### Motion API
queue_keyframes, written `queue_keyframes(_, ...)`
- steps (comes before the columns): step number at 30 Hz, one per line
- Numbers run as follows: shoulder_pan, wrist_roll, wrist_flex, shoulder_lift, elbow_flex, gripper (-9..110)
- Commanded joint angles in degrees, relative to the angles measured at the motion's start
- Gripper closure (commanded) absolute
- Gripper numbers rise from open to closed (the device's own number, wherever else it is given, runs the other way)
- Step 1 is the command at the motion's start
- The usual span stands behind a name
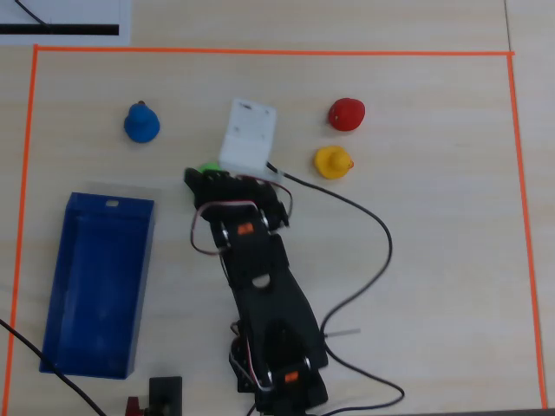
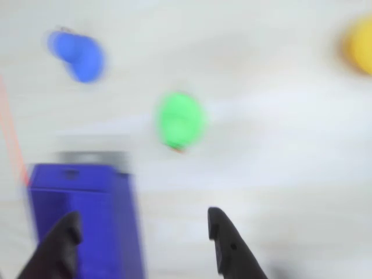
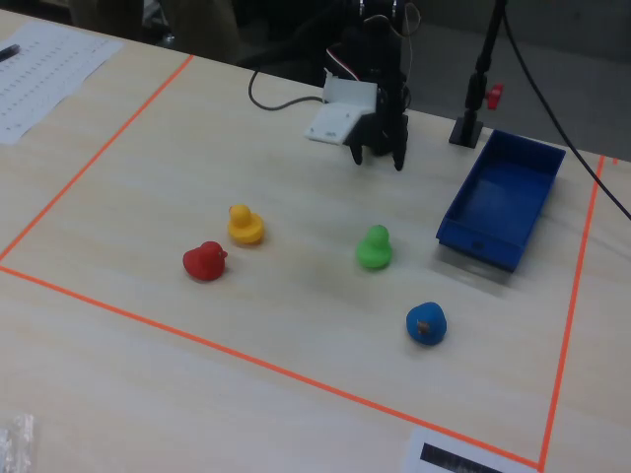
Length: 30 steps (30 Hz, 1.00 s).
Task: Grasp blue duck and put it into box.
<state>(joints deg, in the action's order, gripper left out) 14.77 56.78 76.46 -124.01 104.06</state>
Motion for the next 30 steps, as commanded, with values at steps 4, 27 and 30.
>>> queue_keyframes(4,5.63,-3.16,1.67,44.91,-47.64,66)
queue_keyframes(27,10.81,-4.66,1.41,91.85,-88.33,65)
queue_keyframes(30,11.43,-5.19,0.00,93.16,-88.24,65)
